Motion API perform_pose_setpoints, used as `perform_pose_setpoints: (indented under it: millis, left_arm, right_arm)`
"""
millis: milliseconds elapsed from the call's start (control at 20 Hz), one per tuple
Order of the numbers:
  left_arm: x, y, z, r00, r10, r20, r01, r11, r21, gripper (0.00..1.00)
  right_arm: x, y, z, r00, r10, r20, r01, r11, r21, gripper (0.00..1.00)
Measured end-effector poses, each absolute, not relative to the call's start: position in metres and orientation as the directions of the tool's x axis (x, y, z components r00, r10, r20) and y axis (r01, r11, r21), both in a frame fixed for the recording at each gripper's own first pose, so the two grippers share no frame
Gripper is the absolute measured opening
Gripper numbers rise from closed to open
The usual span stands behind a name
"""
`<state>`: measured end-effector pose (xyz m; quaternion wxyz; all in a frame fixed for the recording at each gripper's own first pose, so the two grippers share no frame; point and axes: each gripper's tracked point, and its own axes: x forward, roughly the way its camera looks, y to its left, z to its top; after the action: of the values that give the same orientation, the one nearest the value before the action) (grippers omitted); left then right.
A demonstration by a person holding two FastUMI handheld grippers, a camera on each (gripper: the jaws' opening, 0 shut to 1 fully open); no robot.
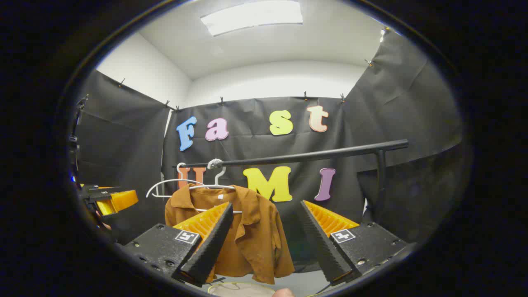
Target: Grasp the clothes on the hanger with both hands and then place them into the laundry hamper below.
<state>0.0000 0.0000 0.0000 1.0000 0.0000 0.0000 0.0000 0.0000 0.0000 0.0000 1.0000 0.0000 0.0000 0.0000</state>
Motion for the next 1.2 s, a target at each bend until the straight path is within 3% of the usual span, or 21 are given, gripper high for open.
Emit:
perform_pose_setpoints:
  millis: [550,900,950,1100,1200]
  left_arm:
    - [0.001,-0.004,0.006,0.997,0.070,0.024,-0.071,0.996,0.057,1.00]
    - [-0.003,0.000,-0.009,0.991,0.131,-0.023,-0.130,0.990,0.056,1.00]
    - [-0.003,0.001,-0.009,0.990,0.141,-0.023,-0.140,0.989,0.054,0.92]
    - [-0.006,0.000,-0.010,0.986,0.168,-0.019,-0.167,0.985,0.039,0.92]
    - [-0.004,-0.005,-0.015,0.984,0.174,-0.028,-0.173,0.984,0.028,0.97]
  right_arm:
    - [0.016,-0.034,-0.018,0.999,0.004,-0.045,-0.004,1.000,0.014,1.00]
    - [0.030,-0.034,-0.050,0.992,0.042,-0.121,-0.038,0.999,0.037,0.99]
    - [0.032,-0.031,-0.054,0.990,0.054,-0.130,-0.049,0.998,0.042,0.99]
    - [0.041,-0.027,-0.062,0.985,0.090,-0.146,-0.086,0.996,0.034,0.99]
    - [0.044,-0.022,-0.071,0.980,0.113,-0.165,-0.110,0.993,0.031,0.99]
